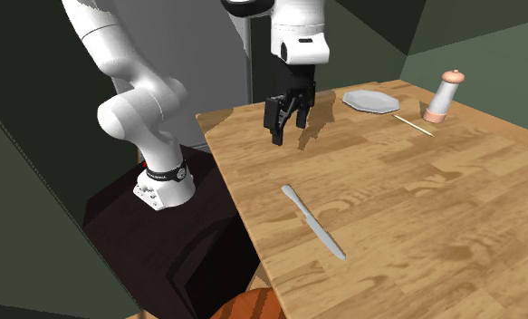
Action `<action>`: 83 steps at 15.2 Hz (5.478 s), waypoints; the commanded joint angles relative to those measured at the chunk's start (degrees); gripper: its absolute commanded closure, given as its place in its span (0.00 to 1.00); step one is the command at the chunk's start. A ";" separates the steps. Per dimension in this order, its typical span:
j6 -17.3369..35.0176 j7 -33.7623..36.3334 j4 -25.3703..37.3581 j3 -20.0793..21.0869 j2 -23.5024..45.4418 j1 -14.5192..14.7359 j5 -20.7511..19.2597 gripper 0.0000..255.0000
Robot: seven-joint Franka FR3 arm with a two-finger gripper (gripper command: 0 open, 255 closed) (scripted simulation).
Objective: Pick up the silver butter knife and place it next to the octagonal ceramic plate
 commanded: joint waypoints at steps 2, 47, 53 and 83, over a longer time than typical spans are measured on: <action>4.85 5.15 0.06 0.57 5.37 -1.83 -0.20 0.00; 14.97 20.08 5.41 0.00 22.49 -6.48 -1.97 1.00; 10.48 19.80 7.97 -0.08 20.54 -6.48 -1.67 1.00; 5.40 64.69 29.52 21.23 39.03 14.85 -7.94 1.00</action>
